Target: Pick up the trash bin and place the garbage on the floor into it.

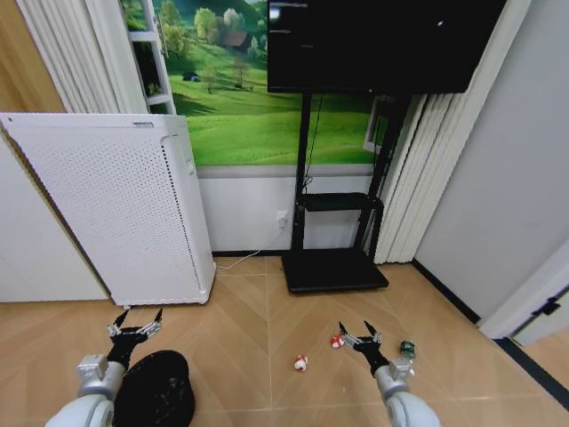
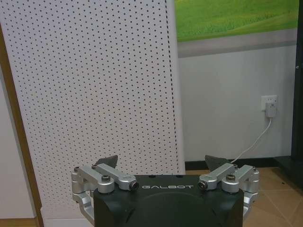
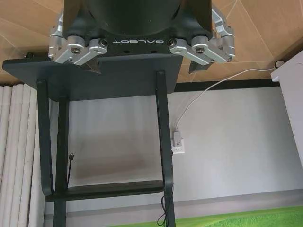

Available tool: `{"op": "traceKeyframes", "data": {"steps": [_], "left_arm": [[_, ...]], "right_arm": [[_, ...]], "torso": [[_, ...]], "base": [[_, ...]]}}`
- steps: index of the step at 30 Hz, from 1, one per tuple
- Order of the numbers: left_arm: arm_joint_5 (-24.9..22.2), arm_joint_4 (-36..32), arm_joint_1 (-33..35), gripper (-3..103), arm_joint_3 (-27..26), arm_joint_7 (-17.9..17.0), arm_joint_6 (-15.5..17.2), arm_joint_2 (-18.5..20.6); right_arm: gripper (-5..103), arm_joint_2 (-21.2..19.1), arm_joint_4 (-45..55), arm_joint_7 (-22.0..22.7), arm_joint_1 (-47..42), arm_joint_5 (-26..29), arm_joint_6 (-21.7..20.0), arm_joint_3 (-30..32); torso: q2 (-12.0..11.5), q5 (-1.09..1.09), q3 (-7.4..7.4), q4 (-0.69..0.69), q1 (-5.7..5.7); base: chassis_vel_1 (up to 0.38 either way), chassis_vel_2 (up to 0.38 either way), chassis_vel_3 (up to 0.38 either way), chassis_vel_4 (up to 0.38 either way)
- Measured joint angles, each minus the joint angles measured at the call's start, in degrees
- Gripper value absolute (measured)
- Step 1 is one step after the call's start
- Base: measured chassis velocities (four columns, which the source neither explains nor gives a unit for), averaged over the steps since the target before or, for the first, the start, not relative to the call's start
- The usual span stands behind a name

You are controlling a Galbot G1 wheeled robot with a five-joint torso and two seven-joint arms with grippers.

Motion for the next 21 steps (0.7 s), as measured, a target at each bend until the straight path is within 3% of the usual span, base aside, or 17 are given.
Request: {"op": "traceKeyframes", "data": {"steps": [21], "left_arm": [[0.45,0.55,-0.06,100,0.24,0.03,-0.01,-0.33]], "right_arm": [[100,-0.21,-0.43,0.0,0.06,0.31,0.23,0.09]], "torso": [[-4.59,0.0,-3.32,0.0,-1.26]], "base": [[0.0,0.0,0.0,0.0]]}}
